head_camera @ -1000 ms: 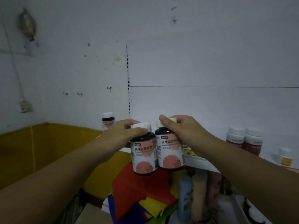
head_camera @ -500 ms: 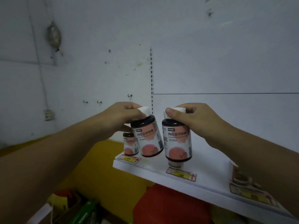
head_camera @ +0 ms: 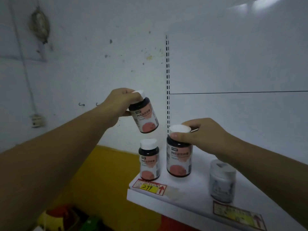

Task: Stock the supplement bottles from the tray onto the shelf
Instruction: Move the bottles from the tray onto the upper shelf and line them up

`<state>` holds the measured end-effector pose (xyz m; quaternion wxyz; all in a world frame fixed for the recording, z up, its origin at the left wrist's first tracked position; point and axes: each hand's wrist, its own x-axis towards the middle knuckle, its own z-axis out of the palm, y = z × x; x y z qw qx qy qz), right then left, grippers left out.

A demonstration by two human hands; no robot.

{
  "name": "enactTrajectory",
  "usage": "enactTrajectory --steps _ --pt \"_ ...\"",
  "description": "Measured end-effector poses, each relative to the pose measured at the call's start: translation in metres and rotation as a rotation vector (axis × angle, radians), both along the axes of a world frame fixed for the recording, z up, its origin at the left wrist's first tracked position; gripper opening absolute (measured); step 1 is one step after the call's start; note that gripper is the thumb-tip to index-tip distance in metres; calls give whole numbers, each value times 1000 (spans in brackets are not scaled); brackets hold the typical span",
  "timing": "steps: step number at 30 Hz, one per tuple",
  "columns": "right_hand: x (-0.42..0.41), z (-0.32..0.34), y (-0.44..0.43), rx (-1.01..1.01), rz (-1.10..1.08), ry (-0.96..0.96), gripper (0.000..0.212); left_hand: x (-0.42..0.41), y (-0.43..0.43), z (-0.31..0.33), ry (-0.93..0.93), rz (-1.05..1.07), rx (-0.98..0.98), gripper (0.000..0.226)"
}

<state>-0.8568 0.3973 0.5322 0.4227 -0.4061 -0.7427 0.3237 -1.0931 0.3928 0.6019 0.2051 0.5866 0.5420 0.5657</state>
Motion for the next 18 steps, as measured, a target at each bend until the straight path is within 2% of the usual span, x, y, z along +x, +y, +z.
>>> enactTrajectory --steps 5,10,13,15,18 --pt "-33 -22 24 -73 -89 -117 33 -24 54 -15 -52 -39 -67 18" --pt "-42 -42 30 -112 -143 -99 31 -30 95 -39 11 -199 -327 32" --pt "-43 -46 26 -64 -180 -116 34 -23 107 -55 70 -342 -445 31" --pt "-45 -46 23 5 -206 -203 37 -19 113 -62 98 -406 -499 31" --pt "-47 -48 20 106 -203 -308 30 -15 120 -70 171 -476 -568 32"
